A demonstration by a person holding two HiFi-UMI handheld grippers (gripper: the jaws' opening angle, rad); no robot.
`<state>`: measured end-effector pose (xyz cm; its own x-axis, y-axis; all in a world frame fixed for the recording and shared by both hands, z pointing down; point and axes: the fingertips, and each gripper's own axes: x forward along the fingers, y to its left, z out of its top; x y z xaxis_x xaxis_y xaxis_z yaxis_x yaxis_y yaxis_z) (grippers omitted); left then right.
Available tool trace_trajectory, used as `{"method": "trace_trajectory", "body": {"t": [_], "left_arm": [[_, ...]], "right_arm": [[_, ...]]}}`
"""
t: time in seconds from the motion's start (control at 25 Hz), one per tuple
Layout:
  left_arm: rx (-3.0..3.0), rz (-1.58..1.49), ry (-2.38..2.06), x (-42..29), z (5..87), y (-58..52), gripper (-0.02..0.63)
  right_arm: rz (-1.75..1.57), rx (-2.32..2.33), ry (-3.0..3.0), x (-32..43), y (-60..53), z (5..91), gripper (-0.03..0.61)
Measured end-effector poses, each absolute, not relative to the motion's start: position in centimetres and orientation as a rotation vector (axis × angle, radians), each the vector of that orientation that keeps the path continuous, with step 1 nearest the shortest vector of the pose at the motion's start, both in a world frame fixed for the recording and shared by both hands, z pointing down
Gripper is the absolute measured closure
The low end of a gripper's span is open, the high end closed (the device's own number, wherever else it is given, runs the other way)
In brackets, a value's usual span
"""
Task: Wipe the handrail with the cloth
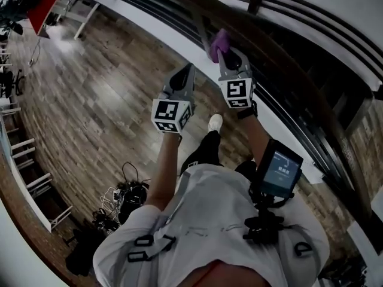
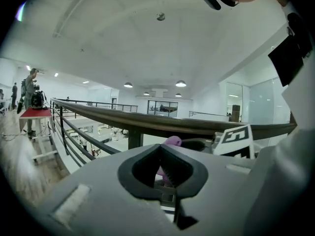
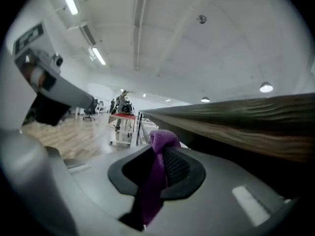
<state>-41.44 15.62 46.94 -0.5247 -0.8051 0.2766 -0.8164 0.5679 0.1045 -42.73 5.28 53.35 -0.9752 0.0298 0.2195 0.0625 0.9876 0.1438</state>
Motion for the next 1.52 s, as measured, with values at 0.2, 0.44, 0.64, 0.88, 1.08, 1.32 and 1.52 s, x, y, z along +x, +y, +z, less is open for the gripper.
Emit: {"method": "trace_trajectory", "body": {"t": [0.2, 0.44, 0.64, 0.88, 1.08, 1.32, 1.52], "left_arm": [[1.313, 0.045, -2.453, -42.7, 50.1, 15.5, 0.614], [1.280, 0.068, -2.402, -42.7, 52.6, 17.0, 0.614], [1.306, 0.067, -2.363, -42.2, 53.4, 16.2, 0.614], [1.386, 0.061, -2.315, -40.1, 53.2, 12.8, 0.614], [1.467, 0.081, -2.265, -38.2, 54.5, 10.3, 0.614], [1.549, 0.094, -2.211, -33.4, 53.4, 7.4, 0.614], [1.634, 0.117, -2.135, -30.3, 53.3, 4.6, 0.614]], "right_arm": [[-0.396, 0.003, -2.738, -50.6, 4.2, 60.3, 0.526], [-0.348, -0.025, -2.585, -55.2, 3.3, 65.8, 0.528], [-0.326, 0.055, -2.546, -54.2, 1.6, 66.1, 0.528], [-0.284, 0.142, -2.521, -49.8, -1.0, 66.2, 0.528], [-0.252, 0.226, -2.505, -45.6, -2.9, 67.5, 0.528], [-0.243, 0.287, -2.487, -39.3, -4.6, 66.5, 0.529], [-0.220, 0.380, -2.454, -34.1, -7.2, 66.1, 0.529]]}}
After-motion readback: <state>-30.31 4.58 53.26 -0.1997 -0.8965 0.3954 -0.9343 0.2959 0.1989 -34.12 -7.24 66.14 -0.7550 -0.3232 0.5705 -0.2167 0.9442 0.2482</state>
